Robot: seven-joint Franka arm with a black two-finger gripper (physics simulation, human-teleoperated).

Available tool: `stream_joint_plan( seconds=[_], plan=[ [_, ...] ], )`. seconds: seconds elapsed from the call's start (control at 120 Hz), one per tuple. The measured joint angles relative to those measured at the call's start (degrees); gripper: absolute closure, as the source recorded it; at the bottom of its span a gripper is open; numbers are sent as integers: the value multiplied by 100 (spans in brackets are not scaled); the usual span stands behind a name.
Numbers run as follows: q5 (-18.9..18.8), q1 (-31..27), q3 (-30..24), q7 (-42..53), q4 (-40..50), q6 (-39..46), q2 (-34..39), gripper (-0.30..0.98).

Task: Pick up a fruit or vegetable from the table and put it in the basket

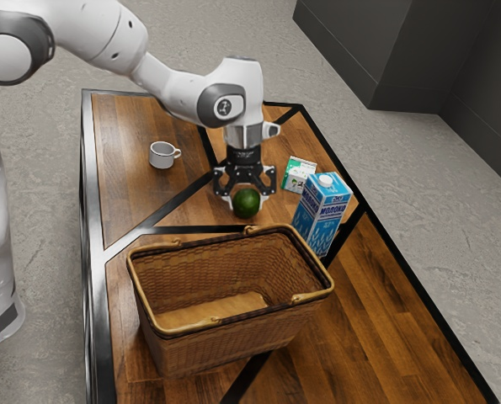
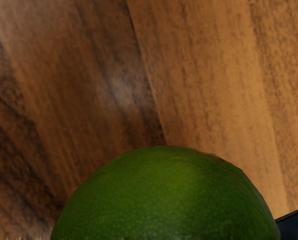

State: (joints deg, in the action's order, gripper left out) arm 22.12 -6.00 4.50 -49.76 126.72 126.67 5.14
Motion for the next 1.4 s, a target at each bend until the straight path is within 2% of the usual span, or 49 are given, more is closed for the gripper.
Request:
stream_joint_plan(
  seconds=[0.05,0.117,0.183,0.217,0.283,0.358,0.525,0.783,0.9,1.058,1.142,1.183,1.233,1.283,1.308,1.35,1.4],
  plan=[
    [-18,12,3,-63,21,2,262,34],
    [-59,120,-1,-198,177,-4,1045,35],
    [-380,520,-80,-471,363,-65,2097,34],
    [-533,696,-281,-649,399,-146,2591,33],
    [-734,1008,-646,-1015,397,-282,3031,31],
    [-845,1297,-921,-1431,375,-387,3119,33],
    [-879,1545,-1536,-2326,174,-508,2956,33],
    [-771,1662,-1943,-3463,-160,-521,2544,33],
    [-689,1661,-2097,-3842,-201,-507,2490,15],
    [-624,1650,-2109,-4241,-198,-498,2487,5],
    [-631,1606,-2020,-4412,-171,-500,2490,3],
    [-573,1525,-1600,-4489,-266,-501,2285,2],
    [-647,1478,-1031,-4608,-979,-680,1934,2],
    [-1103,1511,-367,-4872,-2934,-1577,1363,1],
    [-1338,1511,-136,-5009,-3464,-2047,1348,1],
    [-1563,1472,90,-5257,-3578,-2674,1446,1],
    [-1568,1295,290,-5538,-3126,-3090,1494,1]
  ],
)
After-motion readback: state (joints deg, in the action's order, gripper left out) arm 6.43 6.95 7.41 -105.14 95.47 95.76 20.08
